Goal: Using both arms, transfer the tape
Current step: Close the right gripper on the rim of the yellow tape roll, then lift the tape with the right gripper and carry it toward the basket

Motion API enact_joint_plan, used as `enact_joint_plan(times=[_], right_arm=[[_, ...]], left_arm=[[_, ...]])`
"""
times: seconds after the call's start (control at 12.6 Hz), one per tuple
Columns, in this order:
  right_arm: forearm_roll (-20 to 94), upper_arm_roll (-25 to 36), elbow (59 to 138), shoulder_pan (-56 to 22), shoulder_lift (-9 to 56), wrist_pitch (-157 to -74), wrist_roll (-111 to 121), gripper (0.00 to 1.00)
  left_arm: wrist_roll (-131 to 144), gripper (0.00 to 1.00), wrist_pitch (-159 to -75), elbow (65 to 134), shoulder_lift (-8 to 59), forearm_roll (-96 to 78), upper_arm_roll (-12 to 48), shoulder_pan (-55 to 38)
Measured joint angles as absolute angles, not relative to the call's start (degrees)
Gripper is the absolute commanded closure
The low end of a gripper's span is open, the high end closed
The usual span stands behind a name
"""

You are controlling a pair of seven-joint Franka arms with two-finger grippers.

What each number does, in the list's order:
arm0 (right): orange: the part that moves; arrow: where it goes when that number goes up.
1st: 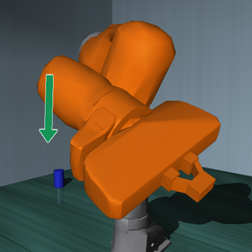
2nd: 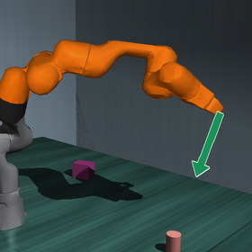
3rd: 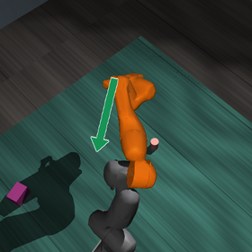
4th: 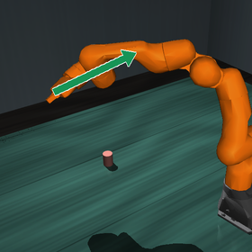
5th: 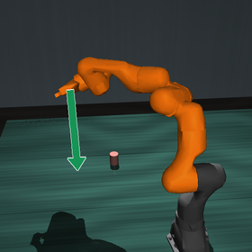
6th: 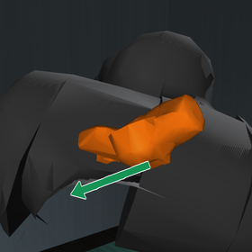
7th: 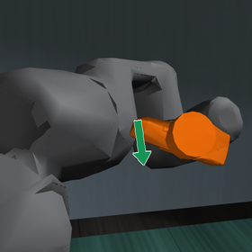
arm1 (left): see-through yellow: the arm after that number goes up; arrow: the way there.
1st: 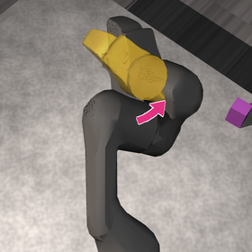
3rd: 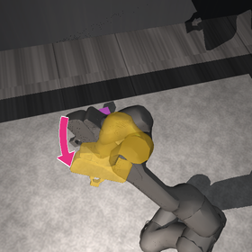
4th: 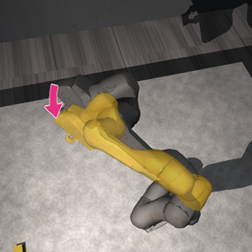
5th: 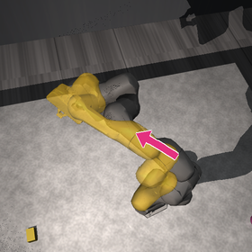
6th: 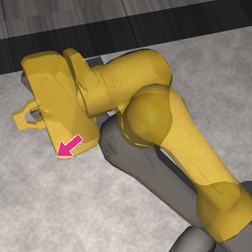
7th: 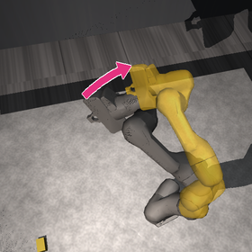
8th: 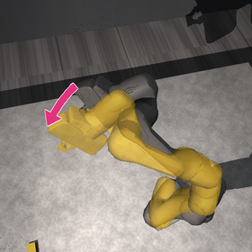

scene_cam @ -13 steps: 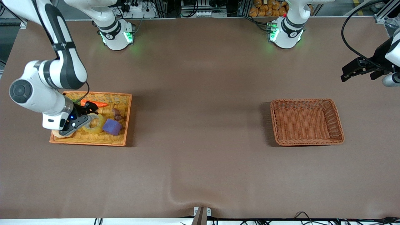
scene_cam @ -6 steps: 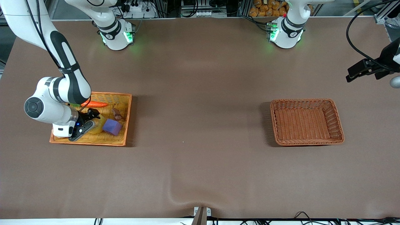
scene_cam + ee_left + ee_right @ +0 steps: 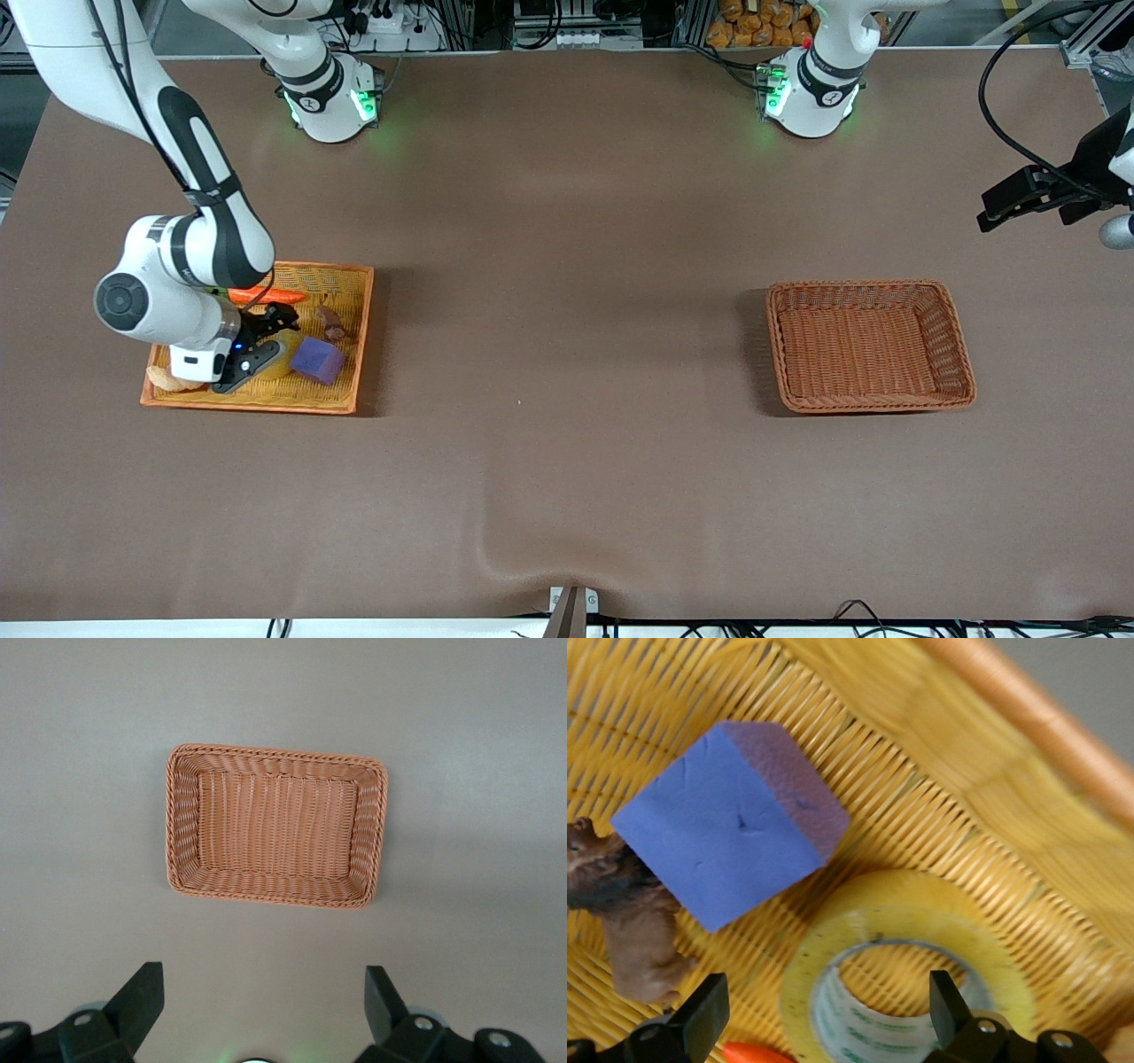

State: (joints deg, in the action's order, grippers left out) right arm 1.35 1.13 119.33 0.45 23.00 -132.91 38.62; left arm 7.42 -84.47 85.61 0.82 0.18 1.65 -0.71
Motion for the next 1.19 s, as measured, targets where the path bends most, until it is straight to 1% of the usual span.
enact_joint_plan(times=[0.16, 0.24, 0.32, 0.4, 0.48, 0.64, 0.8, 0.95, 1.19], right_arm=[[1.35, 1.14, 121.39, 0.23, 22.98, -135.97, 37.66, 0.28], [1.35, 1.17, 122.6, 0.23, 22.98, -138.15, 37.62, 0.44], [1.35, 1.17, 123.43, 0.23, 22.98, -139.18, 37.58, 0.63], [1.35, 1.17, 123.74, 0.23, 22.97, -139.45, 37.55, 0.84], [1.35, 1.17, 123.75, 0.23, 22.9, -139.45, 37.54, 1.0], [1.35, 1.17, 123.64, 0.23, 22.18, -138.48, 37.54, 1.0], [1.34, 1.2, 122.77, 0.23, 19.76, -134.55, 37.39, 1.0], [1.33, 1.11, 119.06, 0.06, 16.38, -125.82, 37.4, 1.0], [1.33, 0.89, 110.08, -2.73, 12.61, -112.73, 36.15, 1.0]], left_arm=[[7.42, 0.0, -84.46, 85.61, 0.82, 0.18, 1.68, -0.72], [7.42, 0.0, -84.44, 85.61, 0.82, 0.18, 1.69, -0.73], [7.42, 0.0, -84.4, 85.62, 0.82, 0.18, 1.72, -0.74], [7.42, 0.0, -84.36, 85.62, 0.82, 0.18, 1.75, -0.77], [7.42, 0.0, -84.34, 85.62, 0.83, 0.18, 1.77, -0.87], [7.42, 0.0, -84.31, 85.62, 0.87, 0.18, 1.87, -1.07], [7.42, 0.0, -84.31, 85.63, 0.97, 0.18, 1.86, -1.09], [7.42, 0.0, -84.3, 85.64, 1.17, 0.18, 1.86, -1.1], [7.42, 0.0, -84.3, 85.64, 1.33, 0.18, 1.87, -1.11]])
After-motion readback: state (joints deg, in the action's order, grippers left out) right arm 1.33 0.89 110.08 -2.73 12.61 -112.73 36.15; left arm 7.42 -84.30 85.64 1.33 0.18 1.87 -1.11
